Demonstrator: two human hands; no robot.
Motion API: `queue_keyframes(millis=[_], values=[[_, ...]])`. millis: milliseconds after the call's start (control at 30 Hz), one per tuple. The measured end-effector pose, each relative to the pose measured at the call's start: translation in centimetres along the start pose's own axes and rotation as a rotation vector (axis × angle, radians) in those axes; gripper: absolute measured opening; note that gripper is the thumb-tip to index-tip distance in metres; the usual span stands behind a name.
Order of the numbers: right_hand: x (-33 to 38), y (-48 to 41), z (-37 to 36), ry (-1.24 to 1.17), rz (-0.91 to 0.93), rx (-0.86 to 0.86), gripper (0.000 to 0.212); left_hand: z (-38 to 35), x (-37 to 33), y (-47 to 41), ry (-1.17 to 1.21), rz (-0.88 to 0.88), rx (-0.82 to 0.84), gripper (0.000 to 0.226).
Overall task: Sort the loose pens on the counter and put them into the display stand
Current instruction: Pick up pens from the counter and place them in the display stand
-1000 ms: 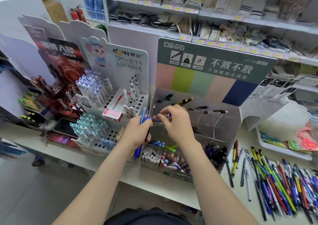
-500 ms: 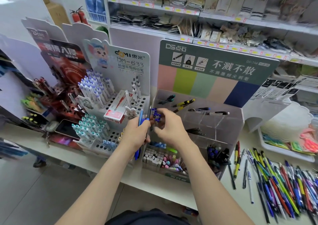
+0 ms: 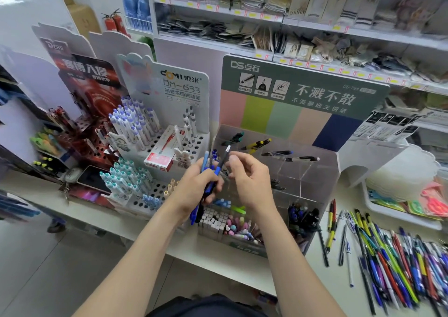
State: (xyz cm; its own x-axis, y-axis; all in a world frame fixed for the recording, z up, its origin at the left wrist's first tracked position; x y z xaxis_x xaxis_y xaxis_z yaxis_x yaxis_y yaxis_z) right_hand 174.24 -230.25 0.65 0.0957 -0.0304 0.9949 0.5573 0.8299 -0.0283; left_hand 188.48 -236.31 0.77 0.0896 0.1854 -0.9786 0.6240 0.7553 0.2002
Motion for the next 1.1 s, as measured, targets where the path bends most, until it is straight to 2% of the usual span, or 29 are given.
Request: queue_keyframes(millis=[100, 167, 233, 300, 367, 433, 533, 633, 733, 800, 933, 1100], values=[[0.8, 0.9, 0.6, -0.208, -0.118, 0.135, 0.010, -1.9, -0.1, 0.1, 0.017, 0.010, 0.136, 0.015], [1.2, 1.2, 1.7, -0.239, -0.095, 0.058, 0.011, -2.9, 0.4, -0.1, 0.042, 0.073, 0.135, 0.024], [1.2, 1.3, 3.3, -0.174, -0.005, -0.078, 0.016, -3.7, 1.2, -0.4, 0.072, 0.165, 0.091, 0.028], [0.8, 1.3, 4.6, -0.140, 0.060, -0.124, 0.019, -4.5, 1.8, -0.7, 0.069, 0.211, 0.054, 0.019], [0.6, 1.8, 5.4, -0.122, 0.103, -0.149, 0.028, -5.5, 1.8, -0.8, 0.044, 0.186, 0.075, 0.005], [0.7, 2.5, 6.2, -0.125, 0.151, -0.198, 0.032, -6.6, 1.7, -0.7, 0.012, 0.161, 0.109, 0.006], [0.6, 2.7, 7.5, -0.064, 0.158, -0.249, 0.028, -7.5, 1.9, -0.6, -0.040, 0.134, 0.134, 0.014], [0.1, 2.3, 8.6, 0.038, 0.073, -0.212, 0.030, -8.3, 1.7, -0.2, -0.100, 0.108, 0.137, 0.018], [0.1, 2.3, 8.9, 0.001, -0.028, -0.126, 0.030, -9.1, 1.1, 0.2, -0.129, 0.093, 0.141, 0.021], [0.1, 2.5, 9.2, 0.030, -0.036, -0.109, 0.029, -9.5, 1.0, 0.2, -0.138, 0.096, 0.150, 0.022], [0.2, 2.4, 10.1, 0.108, -0.001, -0.088, 0.026, -10.2, 1.3, 0.1, -0.011, 0.148, 0.200, 0.028], [0.2, 2.4, 11.2, -0.103, -0.050, -0.021, 0.028, -11.3, 1.4, -0.3, 0.068, 0.186, 0.172, 0.025]])
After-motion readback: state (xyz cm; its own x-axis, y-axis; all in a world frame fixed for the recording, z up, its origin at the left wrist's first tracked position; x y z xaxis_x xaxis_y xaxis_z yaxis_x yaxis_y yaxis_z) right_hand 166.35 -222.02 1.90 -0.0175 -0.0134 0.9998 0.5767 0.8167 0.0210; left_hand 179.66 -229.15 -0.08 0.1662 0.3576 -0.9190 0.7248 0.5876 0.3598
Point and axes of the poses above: each hand's wrist, its own y-axis away from the middle knuckle, its own z-axis out of the back of the hand, x = y × z, the point moved 3 cm from there along -y, towards the middle knuckle, and after that the axes turned 6 degrees about -y, right-handed, at the moved point
